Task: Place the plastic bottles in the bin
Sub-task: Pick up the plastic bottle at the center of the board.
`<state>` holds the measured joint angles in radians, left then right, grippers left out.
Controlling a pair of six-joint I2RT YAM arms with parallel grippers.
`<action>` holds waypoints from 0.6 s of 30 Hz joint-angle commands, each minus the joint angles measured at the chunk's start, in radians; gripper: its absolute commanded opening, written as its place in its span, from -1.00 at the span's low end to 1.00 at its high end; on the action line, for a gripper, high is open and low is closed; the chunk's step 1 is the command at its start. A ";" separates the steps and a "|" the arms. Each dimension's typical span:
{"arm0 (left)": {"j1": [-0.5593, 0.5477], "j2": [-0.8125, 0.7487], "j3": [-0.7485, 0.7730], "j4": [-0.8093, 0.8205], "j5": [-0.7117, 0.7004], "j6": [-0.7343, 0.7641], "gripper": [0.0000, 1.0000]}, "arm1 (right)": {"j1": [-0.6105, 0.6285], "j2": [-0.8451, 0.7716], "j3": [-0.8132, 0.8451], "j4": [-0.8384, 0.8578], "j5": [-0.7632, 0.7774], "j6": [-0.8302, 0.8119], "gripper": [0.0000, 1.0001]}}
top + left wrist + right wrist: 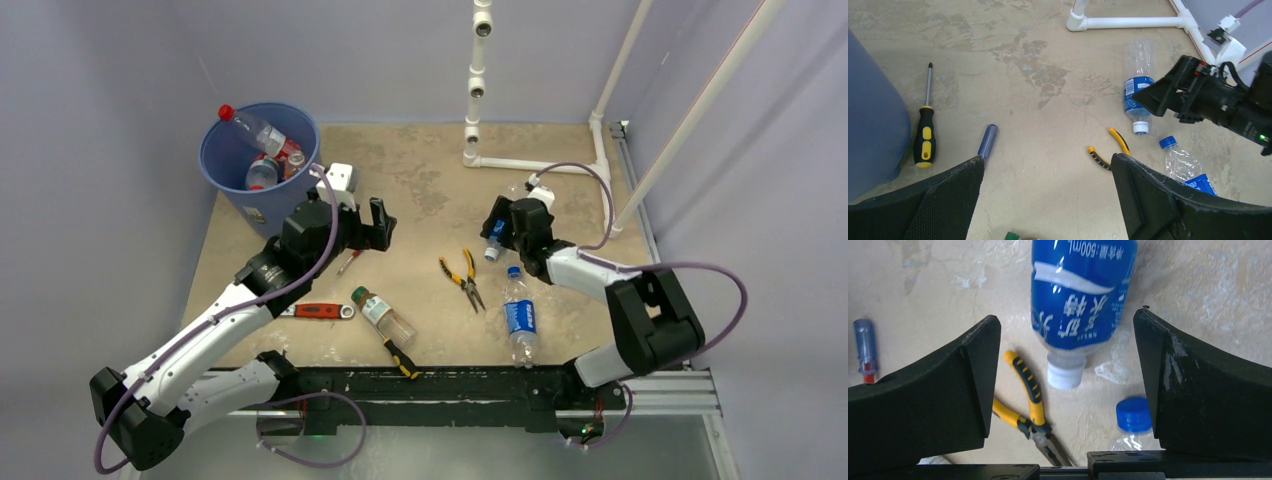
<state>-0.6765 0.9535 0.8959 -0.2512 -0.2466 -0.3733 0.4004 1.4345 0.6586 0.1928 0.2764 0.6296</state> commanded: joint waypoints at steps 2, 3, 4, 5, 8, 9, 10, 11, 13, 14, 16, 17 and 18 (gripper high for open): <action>0.002 -0.005 0.002 0.030 0.022 0.012 0.94 | -0.026 0.121 0.115 0.040 0.049 0.000 0.93; 0.002 -0.004 0.001 0.030 0.024 0.011 0.94 | -0.027 0.140 0.125 0.040 0.052 0.002 0.93; 0.001 -0.003 0.001 0.030 0.023 0.010 0.94 | -0.026 0.157 0.135 0.041 0.054 0.001 0.93; 0.001 -0.001 0.000 0.030 0.024 0.009 0.93 | -0.026 0.177 0.148 0.042 0.057 0.000 0.92; 0.001 0.005 0.001 0.030 0.020 0.004 0.93 | -0.031 0.231 0.179 0.033 0.056 -0.007 0.77; 0.001 0.007 0.002 0.029 0.019 0.002 0.93 | -0.030 0.241 0.182 0.036 0.049 -0.009 0.68; 0.000 0.006 0.002 0.027 0.017 0.000 0.92 | -0.030 0.245 0.180 0.042 0.040 -0.010 0.57; 0.001 0.004 0.000 0.031 0.017 0.000 0.93 | -0.030 0.246 0.174 0.053 0.033 -0.010 0.45; 0.000 -0.004 -0.006 0.039 0.018 0.000 0.93 | -0.030 0.230 0.153 0.083 0.033 -0.016 0.25; 0.002 -0.008 -0.008 0.045 0.019 0.001 0.93 | -0.029 0.216 0.142 0.098 0.039 -0.029 0.17; 0.001 -0.018 -0.016 0.060 0.022 0.000 0.92 | -0.027 0.163 0.116 0.111 0.027 -0.038 0.07; 0.002 -0.023 -0.022 0.068 0.024 0.000 0.93 | -0.023 0.130 0.100 0.116 0.018 -0.045 0.04; 0.001 -0.029 -0.025 0.075 0.026 -0.001 0.93 | -0.012 0.083 0.081 0.123 0.010 -0.057 0.03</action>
<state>-0.6765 0.9550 0.8864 -0.2420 -0.2375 -0.3740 0.3737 1.6527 0.7853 0.2485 0.2970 0.6128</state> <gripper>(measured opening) 0.965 0.571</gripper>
